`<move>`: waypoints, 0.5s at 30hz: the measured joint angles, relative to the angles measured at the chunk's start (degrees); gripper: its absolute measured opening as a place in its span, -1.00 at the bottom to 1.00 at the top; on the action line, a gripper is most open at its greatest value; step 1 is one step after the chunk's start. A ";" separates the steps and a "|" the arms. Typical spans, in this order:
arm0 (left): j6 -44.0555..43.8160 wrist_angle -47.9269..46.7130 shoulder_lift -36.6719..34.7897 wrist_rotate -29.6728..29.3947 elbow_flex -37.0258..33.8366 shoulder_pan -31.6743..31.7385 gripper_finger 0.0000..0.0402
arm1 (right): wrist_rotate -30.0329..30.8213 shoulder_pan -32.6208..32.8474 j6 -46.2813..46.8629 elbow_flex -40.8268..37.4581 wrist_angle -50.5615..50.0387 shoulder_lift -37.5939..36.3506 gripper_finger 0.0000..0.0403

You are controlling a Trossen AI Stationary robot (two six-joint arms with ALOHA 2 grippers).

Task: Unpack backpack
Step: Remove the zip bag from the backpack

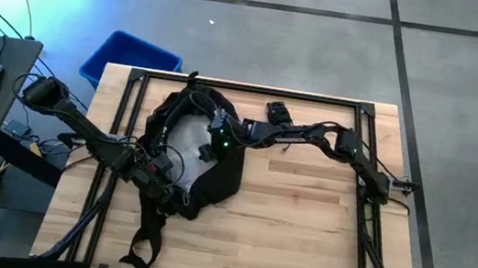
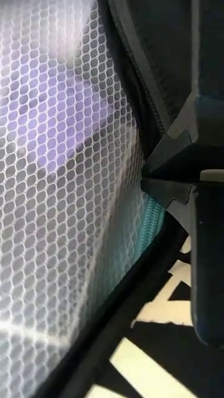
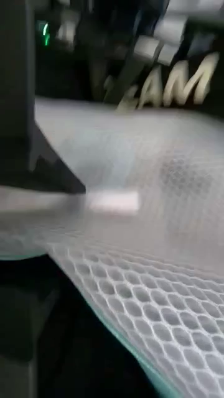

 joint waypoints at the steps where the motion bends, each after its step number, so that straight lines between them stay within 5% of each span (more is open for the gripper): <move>1: 0.02 0.09 0.00 0.28 0.00 0.00 -1.00 | -0.06 0.08 0.83 0.23 1.25 -0.07 -0.77; 3: 0.31 0.70 0.00 0.87 -0.02 0.00 -1.00 | -0.17 0.08 2.19 0.59 3.05 -0.60 -0.94; 15: 14.29 9.24 0.11 -3.95 -0.13 0.07 -1.00 | 3.97 -5.69 17.59 0.71 27.92 -3.93 -1.00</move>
